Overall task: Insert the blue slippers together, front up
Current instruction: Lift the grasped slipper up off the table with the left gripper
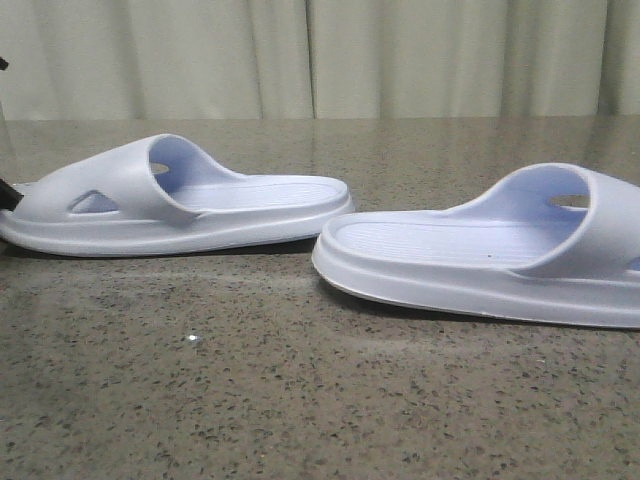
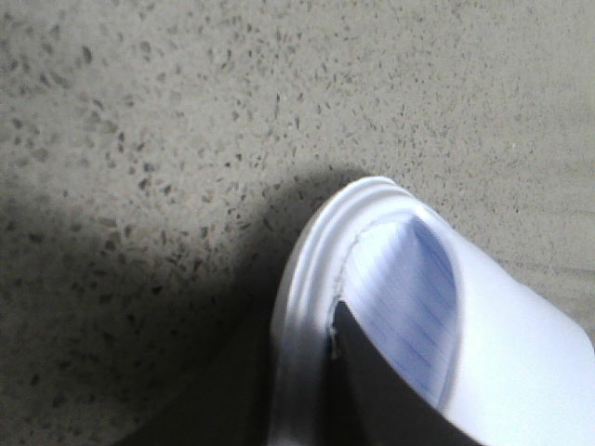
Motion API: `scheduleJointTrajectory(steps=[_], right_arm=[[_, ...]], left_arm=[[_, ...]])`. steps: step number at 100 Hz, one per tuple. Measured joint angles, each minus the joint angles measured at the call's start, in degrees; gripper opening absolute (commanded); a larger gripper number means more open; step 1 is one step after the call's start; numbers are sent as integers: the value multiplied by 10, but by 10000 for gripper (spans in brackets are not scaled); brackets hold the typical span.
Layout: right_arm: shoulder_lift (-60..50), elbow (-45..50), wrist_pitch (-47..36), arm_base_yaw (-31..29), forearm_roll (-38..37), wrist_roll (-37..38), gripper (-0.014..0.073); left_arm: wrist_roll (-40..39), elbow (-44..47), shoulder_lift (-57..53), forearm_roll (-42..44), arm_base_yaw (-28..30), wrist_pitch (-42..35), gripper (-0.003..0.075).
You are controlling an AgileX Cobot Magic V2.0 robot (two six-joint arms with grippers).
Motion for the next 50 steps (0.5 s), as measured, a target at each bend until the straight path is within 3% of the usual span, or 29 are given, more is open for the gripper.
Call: scheduleJointTrajectory(steps=[50], right_arm=[[0,0,0,0,0,0,410]], left_arm=[[25,10,-196,-51,0,52,16]])
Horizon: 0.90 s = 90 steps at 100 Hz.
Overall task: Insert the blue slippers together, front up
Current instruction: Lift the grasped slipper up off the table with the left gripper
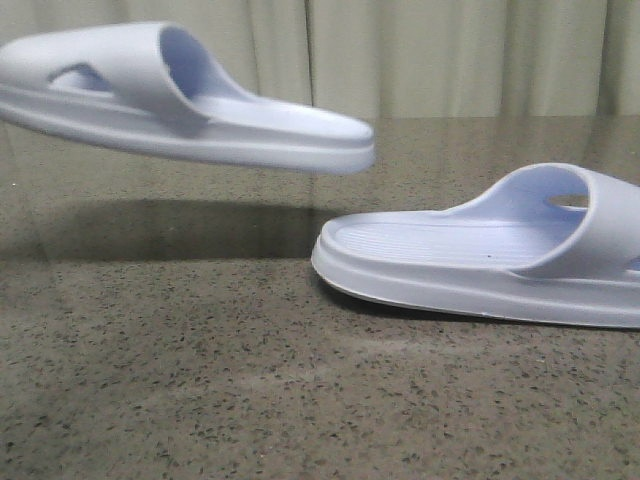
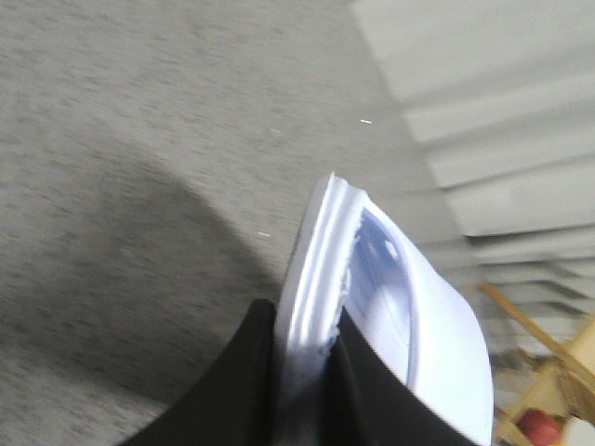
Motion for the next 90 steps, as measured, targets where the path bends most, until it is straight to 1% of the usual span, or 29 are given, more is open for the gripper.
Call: scheduleJointTrajectory(steps=[14,24,38,54,72,78,90], right_arm=[[0,0,-1,0,0,0,410],[0,0,-1,0,0,0,410],[0,0,-5,0,0,0,410],[0,0,-10,0,0,0,410],[0,1,-10,0,0,1,410],[0,8,-10,0,0,13,410],[12,35,-10,0,-2,67,410]], left_arm=[[-5,0,-50,-18,0,26,16],[-24,1,-81,-19,0,41,16],[-64,1,-116,14,0,53,16],[-118,1,-130,77,0,59,16],[-139,2,-130,109,0,60,16],[-140,2,-130,111,0,55,16],[-141,2,-130,113,0,49,16]])
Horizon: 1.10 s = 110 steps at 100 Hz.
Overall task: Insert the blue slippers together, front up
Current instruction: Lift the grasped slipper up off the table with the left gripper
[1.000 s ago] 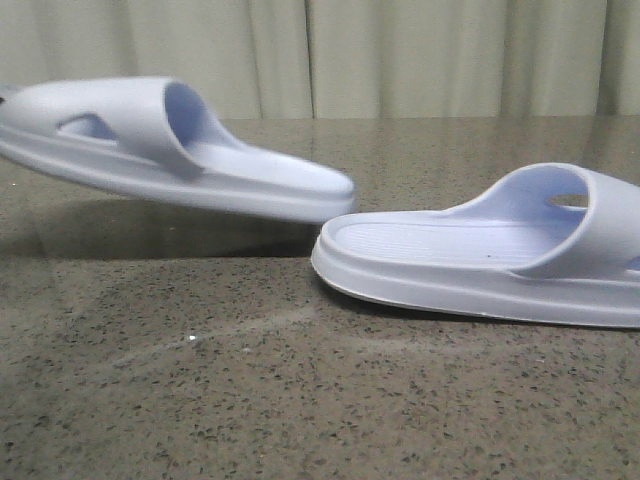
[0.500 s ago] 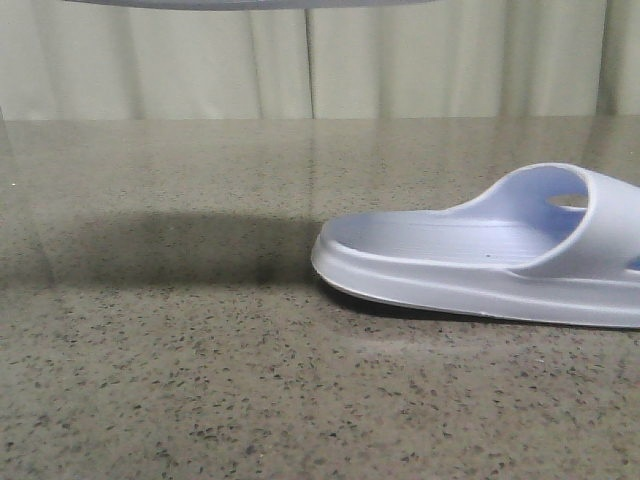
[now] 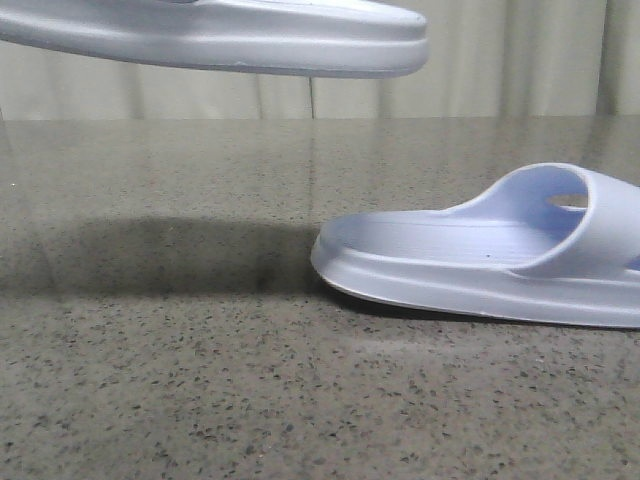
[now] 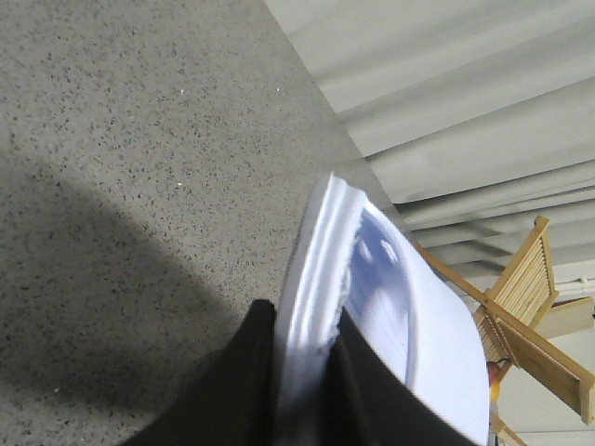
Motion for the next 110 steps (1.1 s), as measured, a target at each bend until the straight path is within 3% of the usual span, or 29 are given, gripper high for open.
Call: scheduleJointTrajectory(steps=[46,110], right_arm=[[117,88,-18,0,-3,88,410],[221,93,-70,0,-3,93,400]], left_arm=[[0,2,0,0,0,1,16],[0,14,0,1,0,7,16]])
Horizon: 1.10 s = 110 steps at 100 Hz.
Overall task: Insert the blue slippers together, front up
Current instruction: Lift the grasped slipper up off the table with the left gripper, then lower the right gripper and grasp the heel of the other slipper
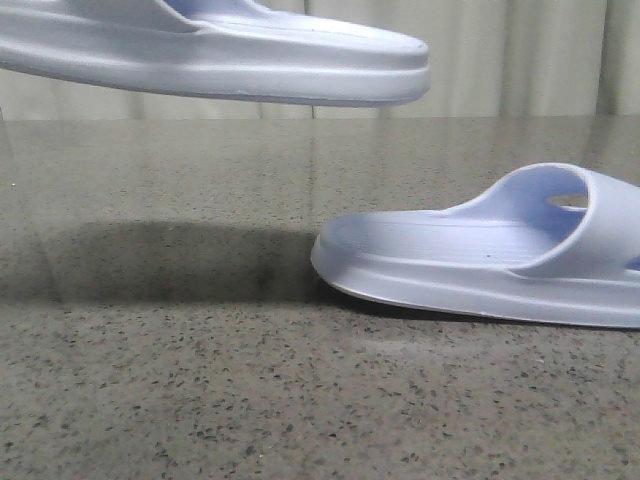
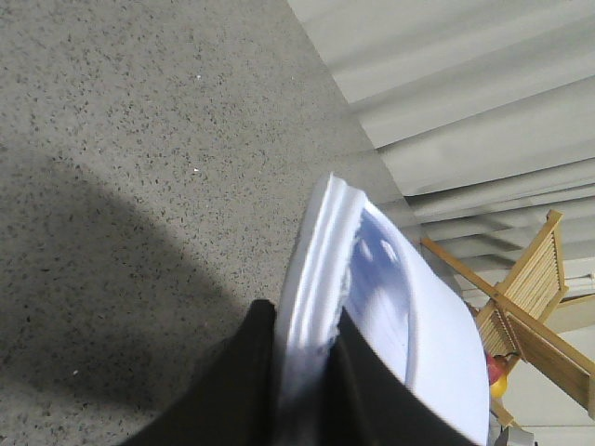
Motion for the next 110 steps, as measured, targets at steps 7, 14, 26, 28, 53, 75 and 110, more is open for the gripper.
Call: scheduleJointTrajectory(steps=[7,14,26,28,53,75,110], right_arm=[[6,0,-1,0,0,0,400],[10,0,-2,0,0,0,400],[18,0,-4,0,0,0,400],[18,0,-6,0,0,0,400],[39,0,-24,0,25,0,400],[60,-5,-43,0,51,0,400],[65,-6,-47,0,55,0,388]], left_arm=[[0,0,0,0,0,0,16],[0,0,0,0,0,0,16],[0,0,0,0,0,0,16],[0,0,0,0,0,0,16],[0,0,0,0,0,0,16],[0,0,0,0,0,0,16],[0,0,0,0,0,0,16]])
